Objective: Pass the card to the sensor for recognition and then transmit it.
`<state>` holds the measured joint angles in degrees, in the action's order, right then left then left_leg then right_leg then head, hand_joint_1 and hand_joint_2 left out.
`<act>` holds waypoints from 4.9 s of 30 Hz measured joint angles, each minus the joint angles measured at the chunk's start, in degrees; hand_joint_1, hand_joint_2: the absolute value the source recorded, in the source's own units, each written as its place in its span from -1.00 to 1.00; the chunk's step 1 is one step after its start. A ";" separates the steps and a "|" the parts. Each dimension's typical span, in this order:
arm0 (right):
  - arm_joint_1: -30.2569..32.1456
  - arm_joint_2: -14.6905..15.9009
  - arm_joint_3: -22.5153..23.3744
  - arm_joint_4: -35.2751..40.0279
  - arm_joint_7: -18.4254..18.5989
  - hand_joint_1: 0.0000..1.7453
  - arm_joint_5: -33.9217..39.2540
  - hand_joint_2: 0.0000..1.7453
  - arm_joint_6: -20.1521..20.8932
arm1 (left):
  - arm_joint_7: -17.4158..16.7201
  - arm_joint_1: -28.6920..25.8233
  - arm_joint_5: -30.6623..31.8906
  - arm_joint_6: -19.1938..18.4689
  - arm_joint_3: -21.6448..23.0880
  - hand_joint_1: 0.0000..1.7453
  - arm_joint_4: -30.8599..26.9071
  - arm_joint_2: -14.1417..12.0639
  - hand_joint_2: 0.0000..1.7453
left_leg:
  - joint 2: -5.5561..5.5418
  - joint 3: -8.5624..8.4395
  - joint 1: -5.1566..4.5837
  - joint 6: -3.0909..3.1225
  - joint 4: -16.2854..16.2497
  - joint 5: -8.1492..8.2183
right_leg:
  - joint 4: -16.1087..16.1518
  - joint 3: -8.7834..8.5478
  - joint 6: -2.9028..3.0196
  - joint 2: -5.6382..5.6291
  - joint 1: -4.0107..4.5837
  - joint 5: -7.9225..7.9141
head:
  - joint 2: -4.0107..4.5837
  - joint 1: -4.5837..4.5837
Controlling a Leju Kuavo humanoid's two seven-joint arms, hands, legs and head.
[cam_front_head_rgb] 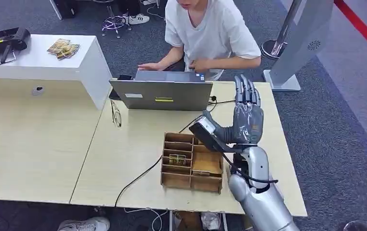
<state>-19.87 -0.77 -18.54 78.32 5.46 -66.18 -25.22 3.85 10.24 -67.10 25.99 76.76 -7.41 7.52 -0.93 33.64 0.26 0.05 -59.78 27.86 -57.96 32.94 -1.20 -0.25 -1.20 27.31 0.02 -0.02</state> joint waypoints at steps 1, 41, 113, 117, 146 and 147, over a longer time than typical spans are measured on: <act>0.51 -0.06 -0.17 0.84 -0.76 -1.00 1.25 -1.00 -0.04 | 0.09 -0.03 -0.28 0.11 0.00 -1.00 0.00 0.00 -1.00 | 0.00 0.00 0.00 0.00 0.00 0.00 | 0.00 0.00 0.00 0.00 0.00 0.00 | 0.00 0.00; 24.41 2.01 -7.41 21.13 -20.41 -1.00 32.61 1.00 2.41 | 5.92 -1.94 -8.00 2.27 -3.45 -1.00 0.02 -1.14 -1.00 | 0.01 0.01 0.00 0.00 0.01 0.01 | 0.01 0.00 0.00 0.00 0.00 0.01 | 0.00 0.00; 22.99 11.17 -13.75 7.97 1.09 -0.94 -1.75 1.00 5.20 | 2.27 -1.46 -5.40 -0.09 -0.85 -1.00 0.02 -0.92 -1.00 | 0.02 -0.01 0.00 0.00 0.00 0.01 | 0.01 0.00 0.00 -0.01 0.00 0.00 | 0.00 0.00; 22.87 11.26 -13.73 7.95 1.14 -0.80 -1.71 1.00 5.25 | 1.95 -1.46 -5.27 -0.11 -0.83 -1.00 0.02 -0.90 -1.00 | 0.02 -0.01 0.00 0.00 0.00 0.01 | 0.01 0.00 0.00 -0.01 0.00 0.00 | 0.00 0.00; 21.85 11.32 -13.11 6.79 1.18 -0.58 -1.36 1.00 7.00 | 1.73 -1.27 -4.79 -0.61 0.22 -1.00 0.02 -0.81 -1.00 | 0.02 -0.01 0.00 0.00 0.00 0.01 | 0.01 0.00 -0.01 -0.01 0.00 0.00 | 0.00 0.00; 21.79 11.32 -13.07 6.62 1.18 -0.60 -1.36 1.00 7.13 | 1.73 -1.26 -4.74 -0.61 0.30 -1.00 0.02 -0.79 -1.00 | 0.02 -0.01 0.00 0.00 0.00 0.00 | 0.01 0.00 -0.01 -0.01 0.00 0.00 | 0.00 0.00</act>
<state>1.92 10.56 -31.60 84.94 6.64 -67.54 -18.10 5.57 8.98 -71.84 25.38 77.07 -7.39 6.73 -0.92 33.63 0.26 0.05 -59.78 27.86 -57.95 32.94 -1.20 -0.25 -1.20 27.30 0.02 -0.02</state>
